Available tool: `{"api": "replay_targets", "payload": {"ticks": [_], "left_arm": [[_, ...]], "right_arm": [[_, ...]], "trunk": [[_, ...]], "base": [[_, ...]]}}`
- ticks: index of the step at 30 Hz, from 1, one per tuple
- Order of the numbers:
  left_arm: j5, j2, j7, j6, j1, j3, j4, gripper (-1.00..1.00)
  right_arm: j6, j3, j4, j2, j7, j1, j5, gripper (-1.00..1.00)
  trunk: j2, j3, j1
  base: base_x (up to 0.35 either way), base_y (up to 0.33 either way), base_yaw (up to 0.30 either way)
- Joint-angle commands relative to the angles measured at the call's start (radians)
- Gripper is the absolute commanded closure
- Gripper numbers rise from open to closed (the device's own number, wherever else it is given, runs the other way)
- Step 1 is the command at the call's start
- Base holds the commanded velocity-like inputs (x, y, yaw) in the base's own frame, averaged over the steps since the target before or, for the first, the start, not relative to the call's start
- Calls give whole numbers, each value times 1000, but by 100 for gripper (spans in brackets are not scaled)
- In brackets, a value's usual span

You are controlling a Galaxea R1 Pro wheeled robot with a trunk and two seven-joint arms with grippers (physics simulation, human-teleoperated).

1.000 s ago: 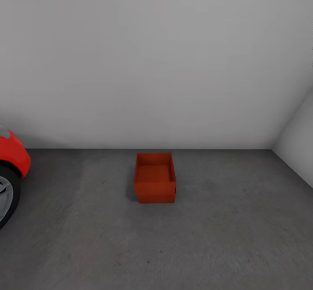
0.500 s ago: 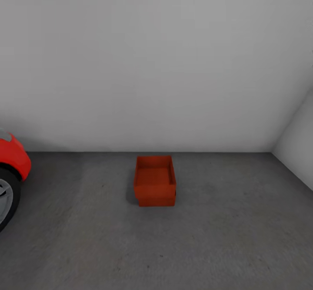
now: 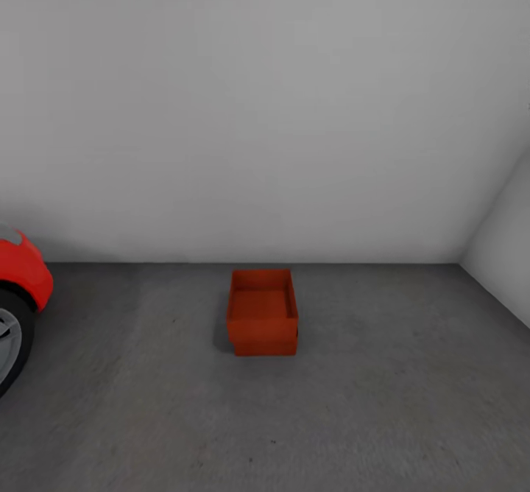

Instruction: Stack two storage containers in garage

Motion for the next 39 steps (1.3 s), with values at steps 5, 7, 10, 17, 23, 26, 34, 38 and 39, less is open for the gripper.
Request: {"api": "replay_targets", "payload": {"ticks": [5, 7, 10, 17, 23, 26, 34, 38, 39], "left_arm": [[8, 0, 2, -3, -1, -9, 0, -100], [9, 0, 2, -3, -1, -9, 0, -100], [9, 0, 2, -3, -1, -9, 0, -100], [13, -1, -1, 4, 2, -7, 2, -100], [15, -2, -83, 8, 86, -7, 3, -100], [16, 0, -165, 8, 120, -8, 4, -100], [17, 5, -238, 0, 168, -8, 4, -100], [17, 6, -243, -1, 172, -8, 4, -100], [17, 5, -243, -2, 173, -8, 4, -100]], "right_arm": [[-4, 6, 3, 1, -3, -1, 3, -100], [-4, 6, 3, 1, 0, -1, 3, -100], [-3, 6, 3, 1, 9, -1, 1, -100], [-3, 4, 3, 2, 18, -1, -5, -100], [-3, 4, 3, 3, 21, -1, -6, -100], [-3, 4, 3, 3, 22, -1, -5, -100], [-3, 4, 3, 3, 23, -1, -5, -100], [-3, 4, 3, 3, 24, -1, -5, -100], [-3, 4, 3, 3, 24, -1, -5, -100]], "trunk": [[-1, 7, 0], [-1, 10, 0], [-1, 15, 0], [-1, 26, 0], [-1, 36, 0], [-1, 41, 0], [-1, 54, 0], [-1, 60, 0], [-1, 62, 0]], "base": [[0, 0, 0], [0, 0, 0], [0, 0, 0], [0, 0, 0], [0, 0, 0], [0, 0, 0], [0, 0, 0], [0, 0, 0], [0, 0, 0]]}}
